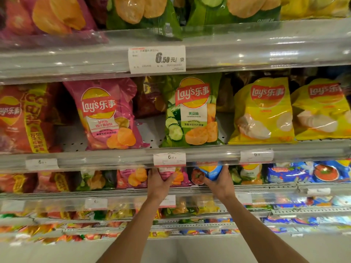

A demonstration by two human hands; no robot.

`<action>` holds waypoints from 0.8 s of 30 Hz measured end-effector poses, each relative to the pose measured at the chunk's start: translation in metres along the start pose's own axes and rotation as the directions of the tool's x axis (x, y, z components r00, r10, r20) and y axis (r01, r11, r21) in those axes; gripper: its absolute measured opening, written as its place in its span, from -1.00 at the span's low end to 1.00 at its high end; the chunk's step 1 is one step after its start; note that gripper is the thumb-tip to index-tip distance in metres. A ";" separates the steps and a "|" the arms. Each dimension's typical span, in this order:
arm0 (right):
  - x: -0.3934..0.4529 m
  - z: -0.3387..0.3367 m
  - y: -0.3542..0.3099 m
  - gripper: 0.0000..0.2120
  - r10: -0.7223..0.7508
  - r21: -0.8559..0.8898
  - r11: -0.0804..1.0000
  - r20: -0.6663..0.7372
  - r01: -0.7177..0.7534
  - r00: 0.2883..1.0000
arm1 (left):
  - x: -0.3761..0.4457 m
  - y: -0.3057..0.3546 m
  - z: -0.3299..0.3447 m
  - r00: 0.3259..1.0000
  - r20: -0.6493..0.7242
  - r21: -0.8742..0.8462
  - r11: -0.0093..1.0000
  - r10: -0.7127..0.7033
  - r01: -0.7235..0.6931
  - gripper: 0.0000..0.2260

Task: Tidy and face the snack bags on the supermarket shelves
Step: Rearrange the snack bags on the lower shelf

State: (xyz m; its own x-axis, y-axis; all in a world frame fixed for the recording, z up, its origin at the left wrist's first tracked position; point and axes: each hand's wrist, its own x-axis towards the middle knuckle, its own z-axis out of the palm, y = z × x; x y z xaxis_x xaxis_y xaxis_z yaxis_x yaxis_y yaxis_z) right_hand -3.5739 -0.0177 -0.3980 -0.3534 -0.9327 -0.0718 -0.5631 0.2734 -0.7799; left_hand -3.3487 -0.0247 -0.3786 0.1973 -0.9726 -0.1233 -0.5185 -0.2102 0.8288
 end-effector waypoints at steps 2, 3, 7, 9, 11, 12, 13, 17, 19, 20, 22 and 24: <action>-0.001 0.000 -0.001 -0.25 -0.006 0.003 1.000 -0.013 0.006 1.000 | 0.000 0.000 -0.001 1.000 0.005 0.011 1.000 -0.001 0.001 -0.32; -0.002 0.000 -0.001 -0.26 -0.006 0.005 1.000 -0.017 0.006 1.000 | 0.000 -0.001 -0.001 1.000 0.004 0.013 1.000 -0.001 0.001 -0.35; -0.004 -0.002 -0.002 -0.29 -0.002 0.018 1.000 -0.019 0.003 1.000 | -0.001 -0.002 0.001 0.999 -0.045 0.018 1.000 0.006 -0.005 -0.43; -0.005 -0.003 -0.002 -0.31 -0.004 0.016 1.000 -0.019 0.004 1.000 | -0.002 -0.002 0.002 0.999 -0.049 0.020 1.000 0.011 -0.010 -0.45; -0.007 -0.003 -0.003 -0.31 -0.002 0.016 1.000 -0.019 0.002 1.000 | -0.004 -0.003 0.003 0.999 -0.052 0.021 1.000 0.015 -0.014 -0.47; -0.008 -0.003 -0.003 -0.31 -0.002 0.020 1.000 -0.019 0.002 1.000 | -0.005 -0.003 0.003 0.998 -0.054 0.026 0.999 0.020 -0.019 -0.48; -0.008 -0.004 -0.003 -0.30 -0.004 0.022 1.000 -0.019 0.004 1.000 | -0.006 -0.004 0.003 0.998 -0.054 0.033 0.999 0.027 -0.025 -0.49; -0.010 -0.006 -0.004 -0.29 -0.009 0.021 1.000 -0.006 0.009 1.000 | -0.007 -0.004 0.003 0.999 -0.042 0.064 0.998 0.031 -0.028 -0.49; -0.010 -0.008 -0.004 -0.29 -0.010 0.020 1.000 0.002 0.010 1.000 | -0.006 -0.003 0.004 0.999 -0.045 0.058 0.998 0.025 -0.022 -0.49; -0.009 -0.009 -0.005 -0.30 -0.011 0.015 1.000 0.008 0.011 1.000 | -0.006 -0.002 0.004 0.999 -0.047 0.053 0.998 0.018 -0.016 -0.49; -0.008 -0.012 -0.005 -0.29 -0.009 0.003 1.000 0.021 0.009 1.000 | -0.006 -0.001 0.005 0.999 -0.047 0.054 0.999 0.003 -0.001 -0.49; -0.006 -0.014 -0.004 -0.26 -0.008 0.009 1.000 0.041 0.007 0.999 | -0.006 0.000 0.006 0.999 -0.039 0.046 0.999 -0.020 0.022 -0.48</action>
State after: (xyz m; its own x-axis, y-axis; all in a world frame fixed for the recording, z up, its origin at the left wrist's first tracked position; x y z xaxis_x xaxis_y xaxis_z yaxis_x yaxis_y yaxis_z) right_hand -3.5801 -0.0096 -0.3855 -0.3179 -0.9437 -0.0915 -0.5589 0.2645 -0.7859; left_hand -3.3544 -0.0193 -0.3812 0.2402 -0.9635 -0.1181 -0.5517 -0.2356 0.8001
